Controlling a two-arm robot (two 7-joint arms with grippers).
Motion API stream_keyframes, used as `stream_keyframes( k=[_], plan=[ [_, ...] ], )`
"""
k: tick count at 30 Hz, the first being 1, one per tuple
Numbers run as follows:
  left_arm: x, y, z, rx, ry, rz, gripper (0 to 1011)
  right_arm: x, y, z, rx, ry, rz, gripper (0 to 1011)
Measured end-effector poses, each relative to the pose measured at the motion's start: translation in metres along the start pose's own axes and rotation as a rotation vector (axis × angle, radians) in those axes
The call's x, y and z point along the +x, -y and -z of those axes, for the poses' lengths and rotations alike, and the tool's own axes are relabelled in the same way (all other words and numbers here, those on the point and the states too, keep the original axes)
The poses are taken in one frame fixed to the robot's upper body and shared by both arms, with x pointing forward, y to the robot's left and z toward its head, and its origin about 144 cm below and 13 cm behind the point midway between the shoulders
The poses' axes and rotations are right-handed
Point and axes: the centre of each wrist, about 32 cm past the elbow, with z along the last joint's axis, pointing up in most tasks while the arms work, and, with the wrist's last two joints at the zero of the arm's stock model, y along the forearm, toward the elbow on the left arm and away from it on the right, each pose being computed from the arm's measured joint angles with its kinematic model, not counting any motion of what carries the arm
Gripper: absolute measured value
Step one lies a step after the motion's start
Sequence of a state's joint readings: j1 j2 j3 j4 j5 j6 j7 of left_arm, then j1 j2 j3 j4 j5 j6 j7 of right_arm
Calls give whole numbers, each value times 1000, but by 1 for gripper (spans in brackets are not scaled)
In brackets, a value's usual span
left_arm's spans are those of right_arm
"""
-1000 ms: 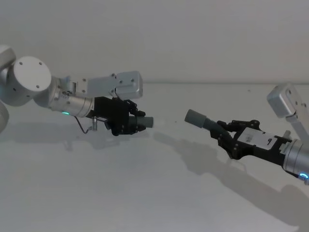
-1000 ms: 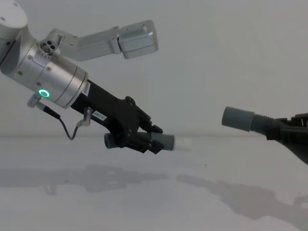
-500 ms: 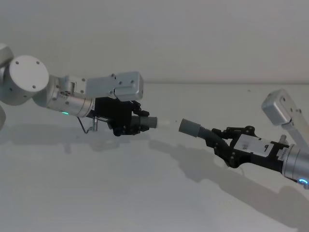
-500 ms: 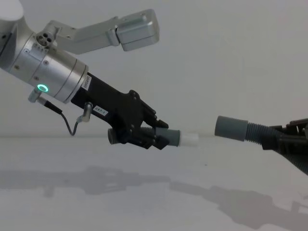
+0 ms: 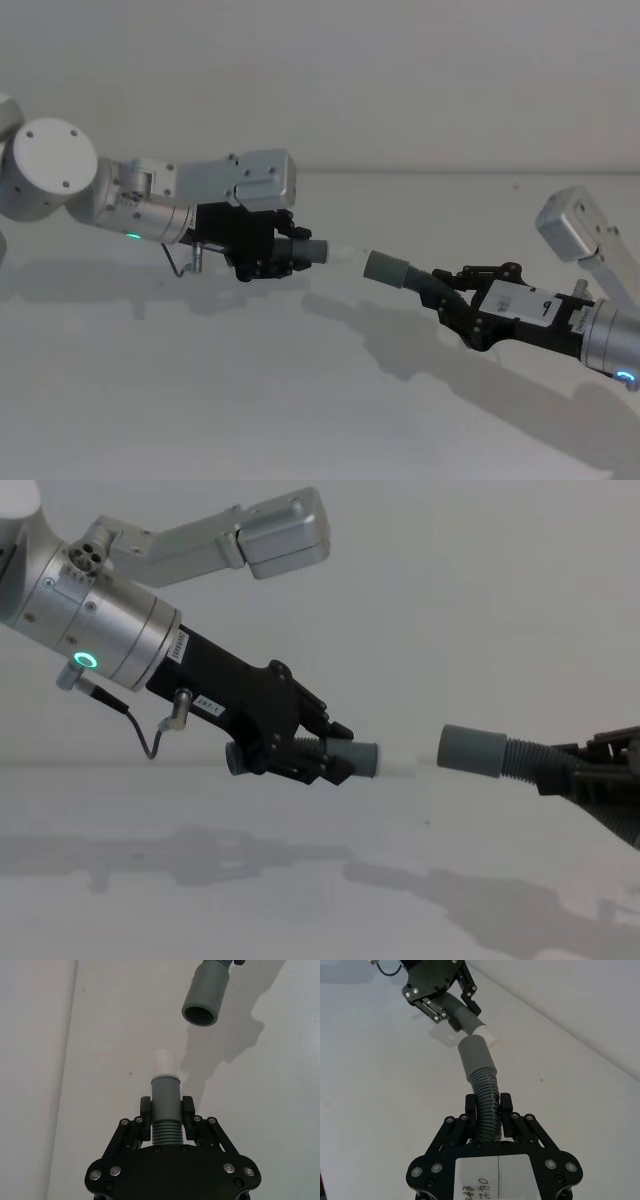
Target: Use both hands to pick up one end of the pipe from the table, align the ends, and insert them.
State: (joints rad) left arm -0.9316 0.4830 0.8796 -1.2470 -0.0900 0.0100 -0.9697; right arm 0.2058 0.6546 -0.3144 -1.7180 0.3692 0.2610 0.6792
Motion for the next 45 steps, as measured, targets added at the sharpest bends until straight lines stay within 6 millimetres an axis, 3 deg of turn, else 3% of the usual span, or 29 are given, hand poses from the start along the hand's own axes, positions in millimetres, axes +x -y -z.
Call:
stream_keyframes(
  k=[45],
  plan=[
    [-6, -12, -9, 6, 28, -24, 353, 8, -19, 1, -11, -24, -16, 274]
  ],
)
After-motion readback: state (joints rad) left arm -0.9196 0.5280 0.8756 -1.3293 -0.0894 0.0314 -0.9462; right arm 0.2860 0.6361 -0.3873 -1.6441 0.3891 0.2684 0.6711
